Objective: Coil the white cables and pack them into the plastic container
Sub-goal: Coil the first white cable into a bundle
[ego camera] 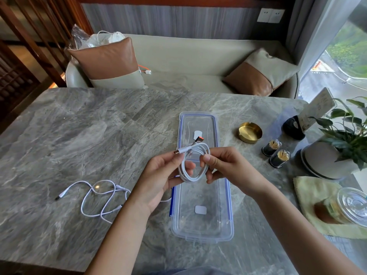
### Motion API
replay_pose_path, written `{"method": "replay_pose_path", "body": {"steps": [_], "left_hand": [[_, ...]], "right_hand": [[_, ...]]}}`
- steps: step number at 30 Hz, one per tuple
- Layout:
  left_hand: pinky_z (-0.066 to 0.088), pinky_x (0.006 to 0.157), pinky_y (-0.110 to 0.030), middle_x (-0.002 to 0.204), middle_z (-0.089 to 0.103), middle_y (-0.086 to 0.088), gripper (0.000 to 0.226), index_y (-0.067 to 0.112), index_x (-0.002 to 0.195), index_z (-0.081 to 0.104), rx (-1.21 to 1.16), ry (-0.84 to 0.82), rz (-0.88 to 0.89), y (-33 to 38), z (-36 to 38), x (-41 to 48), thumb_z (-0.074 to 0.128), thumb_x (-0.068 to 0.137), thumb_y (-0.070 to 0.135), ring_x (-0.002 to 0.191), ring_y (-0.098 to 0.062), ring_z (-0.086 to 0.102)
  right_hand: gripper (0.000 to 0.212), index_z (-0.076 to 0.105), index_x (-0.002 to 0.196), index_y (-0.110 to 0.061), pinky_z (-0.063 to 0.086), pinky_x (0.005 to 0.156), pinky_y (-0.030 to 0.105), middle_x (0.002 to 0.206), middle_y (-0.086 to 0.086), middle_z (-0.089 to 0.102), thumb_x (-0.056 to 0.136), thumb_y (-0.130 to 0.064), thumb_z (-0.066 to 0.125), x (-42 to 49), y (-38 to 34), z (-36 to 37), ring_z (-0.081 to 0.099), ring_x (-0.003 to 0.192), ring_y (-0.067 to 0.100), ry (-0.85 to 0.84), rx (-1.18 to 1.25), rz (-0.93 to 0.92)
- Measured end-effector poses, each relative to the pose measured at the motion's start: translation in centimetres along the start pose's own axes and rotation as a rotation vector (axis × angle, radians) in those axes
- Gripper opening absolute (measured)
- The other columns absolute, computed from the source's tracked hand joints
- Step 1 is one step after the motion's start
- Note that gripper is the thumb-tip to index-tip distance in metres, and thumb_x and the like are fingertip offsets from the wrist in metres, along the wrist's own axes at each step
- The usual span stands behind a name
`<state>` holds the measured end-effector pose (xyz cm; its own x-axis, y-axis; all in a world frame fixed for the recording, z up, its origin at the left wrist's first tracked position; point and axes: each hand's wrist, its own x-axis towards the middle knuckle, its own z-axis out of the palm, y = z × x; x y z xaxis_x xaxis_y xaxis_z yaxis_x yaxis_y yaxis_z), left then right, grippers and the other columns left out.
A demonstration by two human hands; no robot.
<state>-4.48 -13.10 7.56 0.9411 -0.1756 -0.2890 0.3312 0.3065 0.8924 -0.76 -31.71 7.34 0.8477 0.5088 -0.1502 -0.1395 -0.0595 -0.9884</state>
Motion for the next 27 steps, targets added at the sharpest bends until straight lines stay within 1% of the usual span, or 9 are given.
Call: {"method": "replay_pose_path", "body": {"steps": [4,8,13,16,18,19,22,24,27], "left_hand": [[0.056,0.061,-0.023,0.076,0.076,-0.003,0.024,0.021,0.083,0.077,0.07,0.007,-0.011,0.1,-0.3,-0.1,0.063,0.07,0.036,0.071,-0.01,0.071],[0.057,0.066,-0.023,0.08,0.076,-0.004,0.026,0.013,0.093,0.072,0.075,-0.033,-0.018,0.2,-0.3,-0.1,0.06,0.075,0.029,0.077,-0.013,0.072],[0.055,0.064,-0.02,0.073,0.074,-0.004,0.021,0.012,0.094,0.069,0.037,0.021,0.023,-0.1,0.0,0.0,0.057,0.08,0.021,0.073,-0.012,0.072],[0.055,0.063,-0.02,0.068,0.072,-0.003,0.017,0.013,0.091,0.07,0.052,0.071,0.066,-0.7,0.2,0.4,0.053,0.088,0.012,0.07,-0.012,0.071],[0.055,0.063,-0.019,0.068,0.072,-0.003,0.019,0.013,0.087,0.071,0.069,0.103,0.096,-0.9,0.3,0.6,0.052,0.09,0.01,0.072,-0.012,0.071],[0.055,0.064,-0.019,0.069,0.073,-0.003,0.021,0.012,0.084,0.071,0.078,0.115,0.109,-1.0,0.3,0.7,0.052,0.091,0.01,0.075,-0.012,0.071],[0.055,0.065,-0.02,0.075,0.074,-0.002,0.027,0.013,0.075,0.073,0.082,0.138,0.12,-1.3,0.4,0.8,0.052,0.091,0.011,0.081,-0.012,0.071],[0.055,0.065,-0.02,0.077,0.075,-0.001,0.029,0.016,0.074,0.075,0.062,0.151,0.113,-1.4,0.4,0.9,0.052,0.091,0.011,0.077,-0.012,0.071],[0.055,0.065,-0.02,0.073,0.074,0.001,0.029,0.016,0.078,0.075,0.021,0.16,0.116,-1.3,0.4,1.0,0.05,0.092,0.011,0.075,-0.011,0.071]], "right_hand": [[0.023,0.066,0.071,-0.015,0.053,0.058,0.024,0.064,0.013,0.057,0.085,-0.031,0.054,0.0,0.1,0.2,0.059,0.052,0.011,-0.001,0.009,0.006],[0.024,0.065,0.072,-0.013,0.052,0.056,0.022,0.061,0.012,0.057,0.084,-0.031,0.054,0.2,0.0,0.2,0.059,0.051,0.011,0.044,0.018,0.009],[0.029,0.07,0.079,-0.011,0.053,0.055,0.022,0.065,0.009,0.058,0.084,-0.033,0.052,0.2,0.0,0.3,0.057,0.054,0.011,0.074,0.03,-0.017],[0.034,0.072,0.09,-0.009,0.051,0.057,0.023,0.074,0.008,0.061,0.086,-0.035,0.051,0.2,0.5,0.8,0.058,0.064,0.012,0.24,0.011,-0.068],[0.022,0.072,0.093,-0.015,0.05,0.059,0.022,0.075,-0.002,0.064,0.091,-0.026,0.053,0.2,1.2,1.5,0.06,0.068,0.009,0.45,0.016,-0.139],[0.018,0.072,0.095,-0.02,0.05,0.06,0.021,0.073,-0.007,0.065,0.093,-0.019,0.054,0.1,1.5,1.9,0.06,0.067,0.007,0.541,0.053,-0.173],[0.029,0.066,0.11,-0.027,0.052,0.059,0.02,0.069,-0.009,0.067,0.093,-0.008,0.053,-0.1,2.1,2.4,0.061,0.065,0.005,0.729,0.256,-0.212],[0.031,0.065,0.114,-0.027,0.051,0.056,0.02,0.068,-0.009,0.065,0.093,-0.008,0.052,-0.2,2.1,2.1,0.06,0.061,0.005,0.771,0.286,-0.177],[0.031,0.068,0.106,-0.026,0.048,0.053,0.02,0.067,-0.007,0.062,0.094,-0.006,0.048,-0.4,2.5,1.4,0.057,0.056,0.006,0.681,0.241,-0.09]]}}
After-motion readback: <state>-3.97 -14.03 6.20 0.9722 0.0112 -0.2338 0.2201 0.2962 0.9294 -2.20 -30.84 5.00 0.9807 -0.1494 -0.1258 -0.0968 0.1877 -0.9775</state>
